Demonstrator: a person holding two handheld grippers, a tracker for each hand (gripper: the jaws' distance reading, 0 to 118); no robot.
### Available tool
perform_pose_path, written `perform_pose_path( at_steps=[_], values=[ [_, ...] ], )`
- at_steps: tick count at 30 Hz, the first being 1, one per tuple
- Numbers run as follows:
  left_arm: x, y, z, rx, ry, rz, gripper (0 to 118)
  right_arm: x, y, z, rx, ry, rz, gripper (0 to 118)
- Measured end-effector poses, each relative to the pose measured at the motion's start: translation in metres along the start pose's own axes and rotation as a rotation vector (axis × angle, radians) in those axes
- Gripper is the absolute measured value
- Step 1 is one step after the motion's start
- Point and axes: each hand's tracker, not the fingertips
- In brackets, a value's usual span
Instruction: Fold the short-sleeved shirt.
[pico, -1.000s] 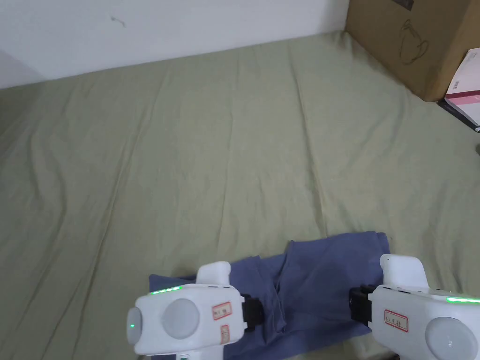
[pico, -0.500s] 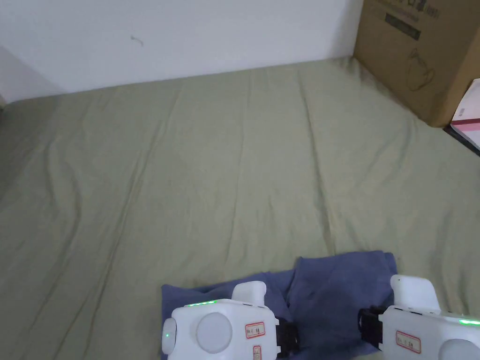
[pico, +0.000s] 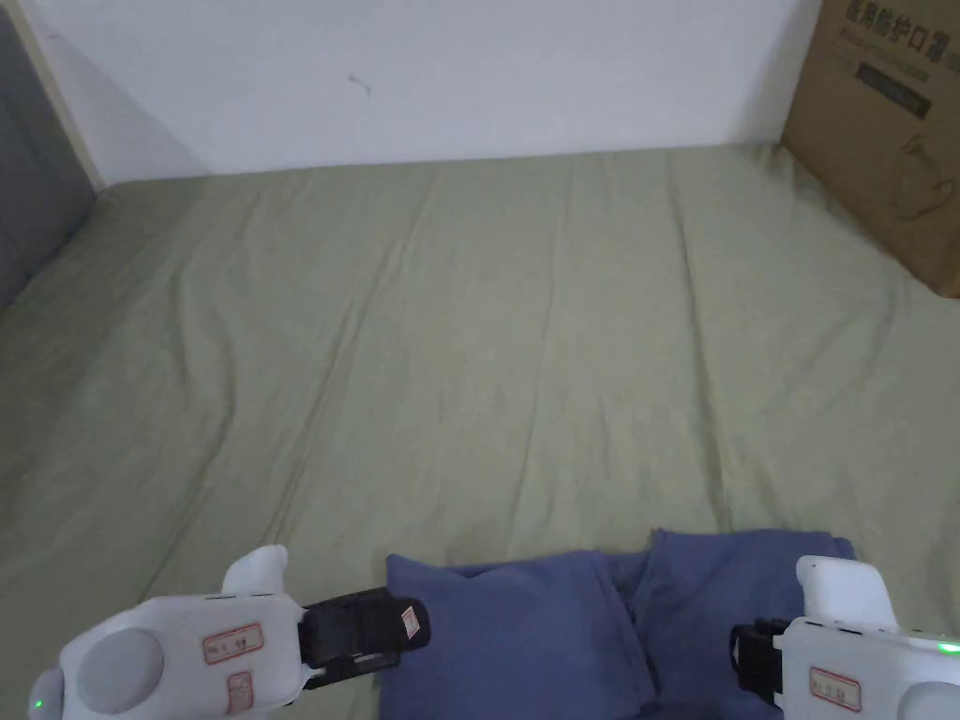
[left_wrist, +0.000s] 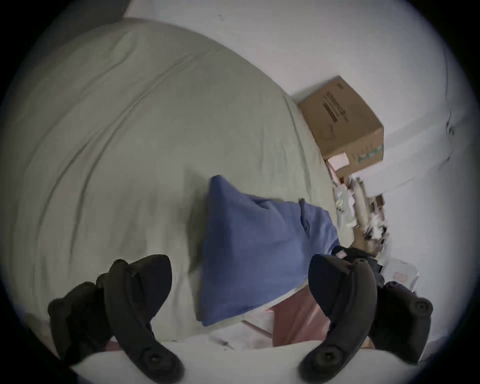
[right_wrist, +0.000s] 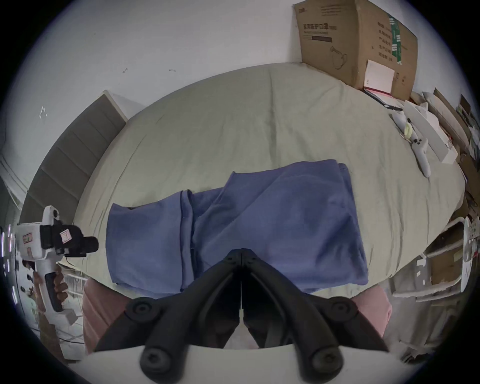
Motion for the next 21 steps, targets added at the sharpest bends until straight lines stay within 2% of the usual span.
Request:
perform_pose_path(
  at_steps=[3,5,8,9,10,11,12,16,19,21],
  values=[
    [-0.035,-0.002,-0.014,-0.073,-0.076,0.167,110,-0.011,0.001,-0.005,-0.02,0.014,0.023,0],
    [-0.046,-0.003,-0.024,-0.12,-0.118,0.216,110,-0.017,0.001,-0.006,-0.018,0.014,0.035,0],
    [-0.053,0.001,-0.041,-0.07,-0.144,0.083,110,-0.022,0.003,-0.008,-0.022,0.015,0.047,0],
    [-0.058,0.008,-0.042,-0.081,-0.15,0.084,108,-0.023,0.004,-0.009,-0.026,0.014,0.05,0],
    [-0.065,0.014,-0.043,-0.087,-0.155,0.094,87,-0.024,0.005,-0.011,-0.031,0.011,0.055,0],
    [-0.034,-0.001,-0.05,-0.09,-0.189,0.118,44,-0.026,0.005,-0.012,-0.036,0.008,0.062,0],
    [-0.032,0.0,-0.05,-0.091,-0.221,0.124,15,-0.027,0.005,-0.013,-0.039,0.005,0.069,0],
    [-0.032,0.006,-0.068,-0.168,-0.182,0.124,15,-0.032,0.006,-0.016,-0.052,0.002,0.079,0],
    [-0.042,0.014,-0.057,-0.145,-0.264,0.134,15,-0.035,0.008,-0.017,-0.057,0.001,0.083,0],
    [-0.048,0.021,-0.044,-0.134,-0.242,0.127,15,-0.036,0.01,-0.02,-0.065,-0.004,0.087,0]
  ],
)
